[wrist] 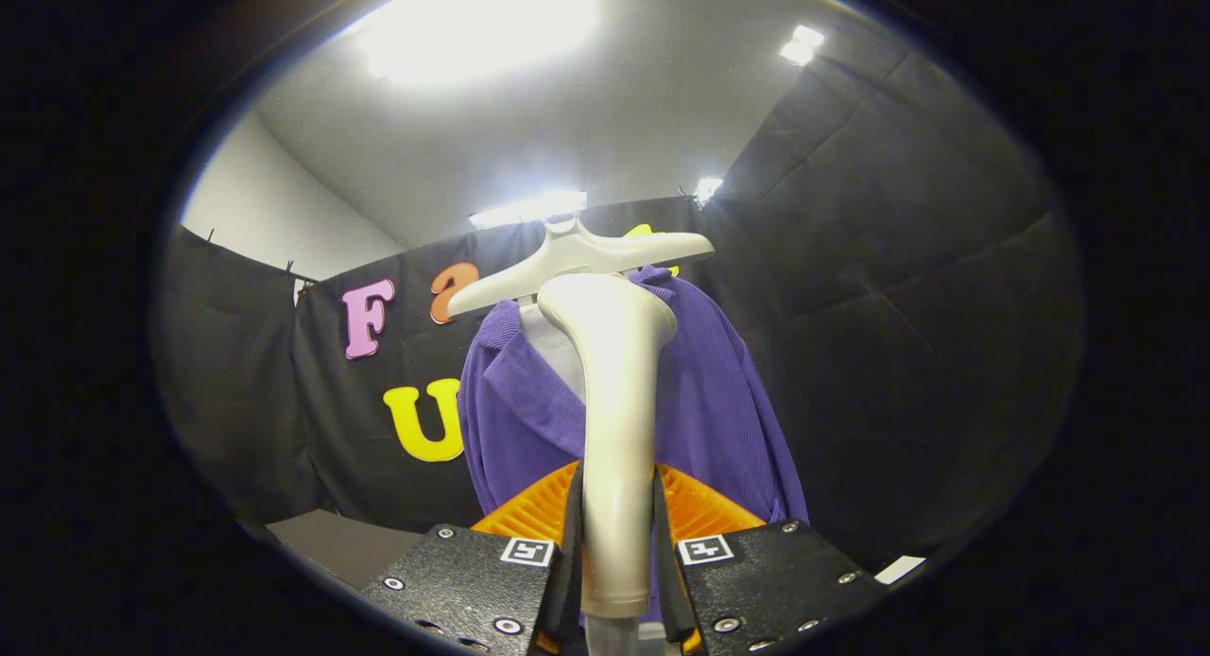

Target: Iron the clothes twice with a garment steamer, once on the left side and once on the right side.

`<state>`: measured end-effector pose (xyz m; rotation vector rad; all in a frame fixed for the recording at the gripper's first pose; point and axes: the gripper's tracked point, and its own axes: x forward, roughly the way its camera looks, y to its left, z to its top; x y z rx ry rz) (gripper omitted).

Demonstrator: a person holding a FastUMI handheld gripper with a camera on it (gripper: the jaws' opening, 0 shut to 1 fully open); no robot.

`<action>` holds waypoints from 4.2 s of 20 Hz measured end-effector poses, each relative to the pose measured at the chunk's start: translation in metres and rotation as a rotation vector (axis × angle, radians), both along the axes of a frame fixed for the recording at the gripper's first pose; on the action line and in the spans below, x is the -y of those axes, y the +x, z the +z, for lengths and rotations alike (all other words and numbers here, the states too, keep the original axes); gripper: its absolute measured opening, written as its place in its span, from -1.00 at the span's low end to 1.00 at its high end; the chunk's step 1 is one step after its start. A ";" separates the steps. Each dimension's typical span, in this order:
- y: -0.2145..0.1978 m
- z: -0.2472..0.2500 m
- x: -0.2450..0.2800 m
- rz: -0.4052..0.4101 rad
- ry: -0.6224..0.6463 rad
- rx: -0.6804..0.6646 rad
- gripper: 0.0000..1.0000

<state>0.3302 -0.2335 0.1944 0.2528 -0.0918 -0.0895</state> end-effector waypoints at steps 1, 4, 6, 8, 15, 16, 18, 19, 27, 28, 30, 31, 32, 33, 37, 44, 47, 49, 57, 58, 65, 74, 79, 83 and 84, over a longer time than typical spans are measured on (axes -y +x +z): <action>0.007 0.001 0.005 -0.017 0.010 0.007 -0.34; 0.030 0.008 0.022 -0.066 0.068 0.056 -0.34; 0.045 0.003 0.029 -0.093 0.069 0.048 -0.34; 0.057 -0.006 0.036 -0.128 0.053 0.031 -0.34; 0.065 -0.051 0.042 -0.149 0.003 -0.065 -0.33; 0.061 -0.060 0.044 -0.149 0.004 -0.079 -0.33; 0.046 -0.076 0.050 -0.152 0.005 -0.109 -0.33; 0.041 -0.083 0.052 -0.155 0.008 -0.126 -0.33; 0.013 -0.148 0.057 -0.177 0.022 -0.260 -0.33; 0.011 -0.155 0.056 -0.178 0.027 -0.273 -0.33; 0.006 -0.169 0.055 -0.179 0.029 -0.302 -0.33; 0.004 -0.175 0.054 -0.176 0.030 -0.316 -0.33; 0.002 -0.181 0.053 -0.175 0.031 -0.328 -0.33; 0.000 -0.185 0.052 -0.175 0.029 -0.338 -0.33; -0.010 -0.208 0.049 -0.186 0.022 -0.363 -0.33; -0.024 -0.263 0.048 -0.191 0.030 -0.457 -0.33; -0.034 -0.288 0.051 -0.199 0.032 -0.498 -0.33; -0.036 -0.303 0.052 -0.199 0.038 -0.528 -0.33; -0.058 -0.380 0.042 -0.178 0.071 -0.677 -0.32; -0.062 -0.387 0.040 -0.174 0.073 -0.692 -0.32; -0.106 -0.390 0.007 -0.139 0.066 -0.705 -0.32; -0.195 -0.307 -0.064 -0.069 0.017 -0.547 -0.33; -0.239 -0.262 -0.103 -0.013 -0.021 -0.470 -0.33; -0.263 -0.232 -0.136 0.033 -0.042 -0.412 -0.33; -0.269 -0.226 -0.143 0.042 -0.047 -0.400 -0.33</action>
